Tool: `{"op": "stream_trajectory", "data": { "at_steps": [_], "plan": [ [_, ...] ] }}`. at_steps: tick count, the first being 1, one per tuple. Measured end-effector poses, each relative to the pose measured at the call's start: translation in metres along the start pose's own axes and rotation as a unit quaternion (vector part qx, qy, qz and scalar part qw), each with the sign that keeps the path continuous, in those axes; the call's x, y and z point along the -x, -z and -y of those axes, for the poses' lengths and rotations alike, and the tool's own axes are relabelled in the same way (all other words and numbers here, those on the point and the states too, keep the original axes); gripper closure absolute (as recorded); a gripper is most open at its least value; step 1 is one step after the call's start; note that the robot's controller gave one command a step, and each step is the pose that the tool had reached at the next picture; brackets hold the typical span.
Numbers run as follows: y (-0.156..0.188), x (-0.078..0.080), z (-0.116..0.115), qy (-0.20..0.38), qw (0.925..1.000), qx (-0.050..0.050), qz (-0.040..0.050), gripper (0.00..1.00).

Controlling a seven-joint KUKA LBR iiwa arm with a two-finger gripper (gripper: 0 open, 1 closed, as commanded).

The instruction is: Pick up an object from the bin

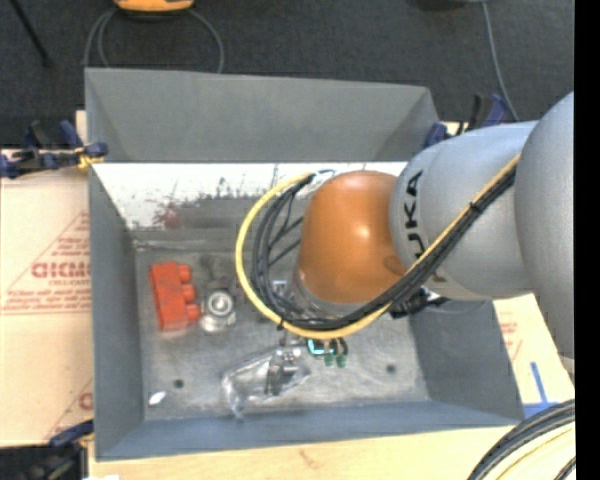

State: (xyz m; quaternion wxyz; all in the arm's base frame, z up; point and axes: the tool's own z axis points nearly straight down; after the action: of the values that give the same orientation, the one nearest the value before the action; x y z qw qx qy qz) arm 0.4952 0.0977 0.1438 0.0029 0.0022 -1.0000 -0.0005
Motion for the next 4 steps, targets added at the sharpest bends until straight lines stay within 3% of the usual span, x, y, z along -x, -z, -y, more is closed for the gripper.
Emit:
{"op": "stream_trajectory", "data": {
  "at_steps": [1, 2, 3, 4],
  "plan": [
    [-0.0330, 0.0091, 0.0017, 0.003, 1.0000, 0.001, 0.0065, 0.00],
    [-0.0315, 0.0083, 0.0005, 0.002, 1.0000, 0.002, 0.0032, 1.00],
    [-0.0333, 0.0126, 0.0020, -0.001, 0.9999, 0.002, 0.0147, 0.00],
    [-0.0367, 0.0147, 0.0087, -0.060, 0.9981, 0.005, 0.0095, 0.00]
  ]
}}
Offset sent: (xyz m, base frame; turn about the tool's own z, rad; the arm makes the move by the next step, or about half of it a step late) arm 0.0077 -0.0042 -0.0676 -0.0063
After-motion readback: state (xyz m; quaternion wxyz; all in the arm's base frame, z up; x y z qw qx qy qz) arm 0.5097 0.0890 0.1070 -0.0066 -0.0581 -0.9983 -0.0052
